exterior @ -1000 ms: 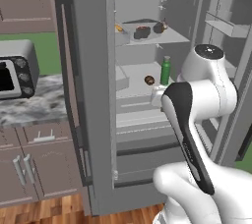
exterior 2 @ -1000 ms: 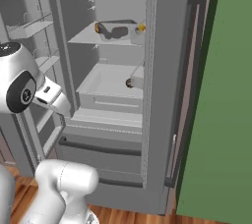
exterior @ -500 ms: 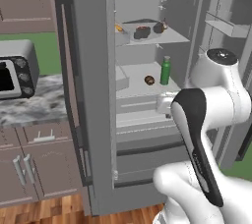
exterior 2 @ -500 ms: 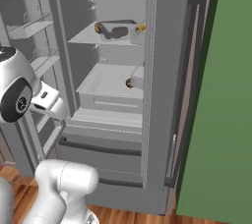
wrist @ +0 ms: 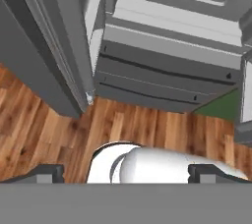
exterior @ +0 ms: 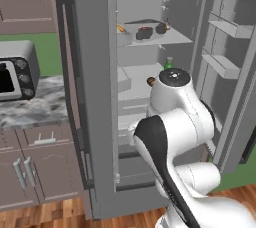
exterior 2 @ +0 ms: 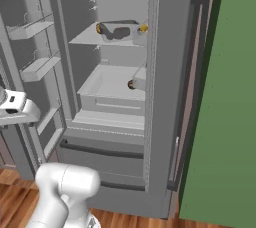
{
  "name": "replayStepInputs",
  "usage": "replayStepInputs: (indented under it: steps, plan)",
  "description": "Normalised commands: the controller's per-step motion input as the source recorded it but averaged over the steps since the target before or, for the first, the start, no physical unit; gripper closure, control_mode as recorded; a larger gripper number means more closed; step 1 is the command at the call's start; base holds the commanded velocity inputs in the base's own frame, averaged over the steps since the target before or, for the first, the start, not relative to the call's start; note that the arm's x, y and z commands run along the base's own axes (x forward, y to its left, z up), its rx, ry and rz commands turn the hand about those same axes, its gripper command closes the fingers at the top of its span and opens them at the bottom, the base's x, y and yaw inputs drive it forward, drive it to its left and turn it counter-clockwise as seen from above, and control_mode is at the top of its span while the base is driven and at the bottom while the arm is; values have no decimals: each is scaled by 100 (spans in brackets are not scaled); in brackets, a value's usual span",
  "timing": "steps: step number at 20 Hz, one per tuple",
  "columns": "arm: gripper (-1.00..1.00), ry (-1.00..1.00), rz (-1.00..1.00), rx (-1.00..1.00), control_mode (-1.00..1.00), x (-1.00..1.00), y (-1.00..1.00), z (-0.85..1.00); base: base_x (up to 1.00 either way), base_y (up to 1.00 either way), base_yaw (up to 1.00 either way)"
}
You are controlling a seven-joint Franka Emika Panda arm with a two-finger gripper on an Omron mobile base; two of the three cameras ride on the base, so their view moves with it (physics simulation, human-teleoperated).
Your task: Place the tupperware on the top shelf of the fridge. Make space for the tupperware among the existing items by rearranging them on the shelves if needed. Close the fridge door when finished.
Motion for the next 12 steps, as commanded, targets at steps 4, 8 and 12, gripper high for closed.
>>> replayStepInputs:
  steps: [4, 8, 12]
  plan:
    - [-100, 13, 24, -29, -100, 12, 100, -31, 0, 0, 0]
    - [-100, 1, 10, -32, -100, 24, 91, -19, 0, 0, 0]
    - [-100, -1, 10, -35, -100, 36, 92, -45, 0, 0, 0]
